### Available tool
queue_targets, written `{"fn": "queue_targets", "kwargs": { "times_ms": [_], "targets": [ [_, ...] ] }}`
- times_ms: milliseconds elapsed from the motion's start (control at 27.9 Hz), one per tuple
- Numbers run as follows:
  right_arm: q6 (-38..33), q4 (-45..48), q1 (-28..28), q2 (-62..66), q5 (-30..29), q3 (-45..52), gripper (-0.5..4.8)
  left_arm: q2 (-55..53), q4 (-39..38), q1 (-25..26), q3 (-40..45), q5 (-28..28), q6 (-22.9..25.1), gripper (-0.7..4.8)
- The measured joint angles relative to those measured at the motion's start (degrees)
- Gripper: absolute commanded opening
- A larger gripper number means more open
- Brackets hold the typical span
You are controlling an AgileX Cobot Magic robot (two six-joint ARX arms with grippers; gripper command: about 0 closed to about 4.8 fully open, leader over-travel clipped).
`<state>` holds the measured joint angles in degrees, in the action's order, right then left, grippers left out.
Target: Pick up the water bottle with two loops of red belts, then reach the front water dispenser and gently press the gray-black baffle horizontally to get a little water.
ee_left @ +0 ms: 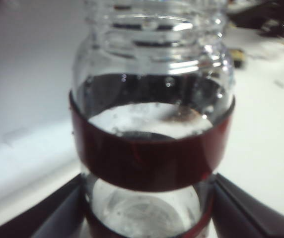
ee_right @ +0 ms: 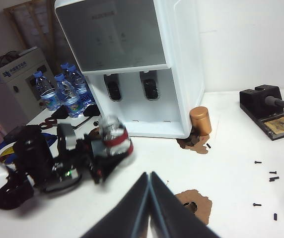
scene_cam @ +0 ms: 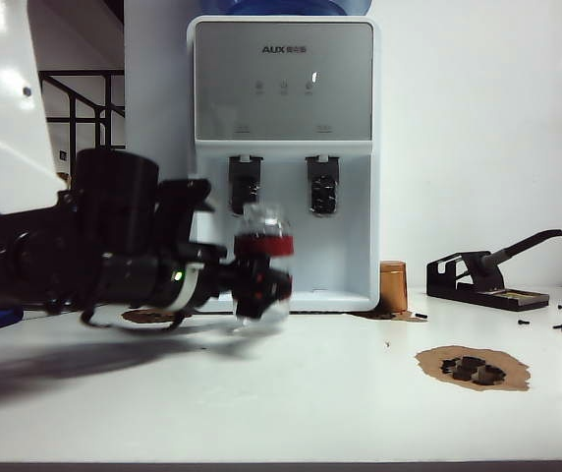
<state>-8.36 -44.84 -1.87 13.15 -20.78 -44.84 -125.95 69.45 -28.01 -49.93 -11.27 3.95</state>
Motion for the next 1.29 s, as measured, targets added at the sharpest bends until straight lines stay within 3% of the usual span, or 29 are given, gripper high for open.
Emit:
{"fn": "queue_targets", "kwargs": {
  "times_ms": [108,144,287,646,1005,1293],
  "targets": [
    [0.0,0.2,0.0,0.0,0.0,0.6,-0.02,0.0,-4.7,0.7,-6.3,4.8,0.0,-0.05],
    [0.0,0.2,0.0,0.0,0.2,1.8,-0.02,0.0,-9.7,1.0,-9.6,5.7,0.0,-0.05],
    [0.0,-0.3,0.0,0.0,0.2,3.9,-0.02,0.0,-16.1,2.4,-13.5,6.1,0.0,-0.05],
    [0.9,0.5,0.0,0.0,2.3,4.1,-0.02,0.0,-16.4,6.0,-17.6,5.9,0.1,-0.05],
    [0.9,0.6,0.0,0.0,2.8,8.6,-0.02,0.0,-18.5,6.1,-18.4,5.9,0.1,-0.05],
    [-2.0,6.4,0.0,0.0,2.6,8.8,-0.02,0.0,-18.7,6.1,-18.5,5.9,0.1,-0.05]
  ]
}}
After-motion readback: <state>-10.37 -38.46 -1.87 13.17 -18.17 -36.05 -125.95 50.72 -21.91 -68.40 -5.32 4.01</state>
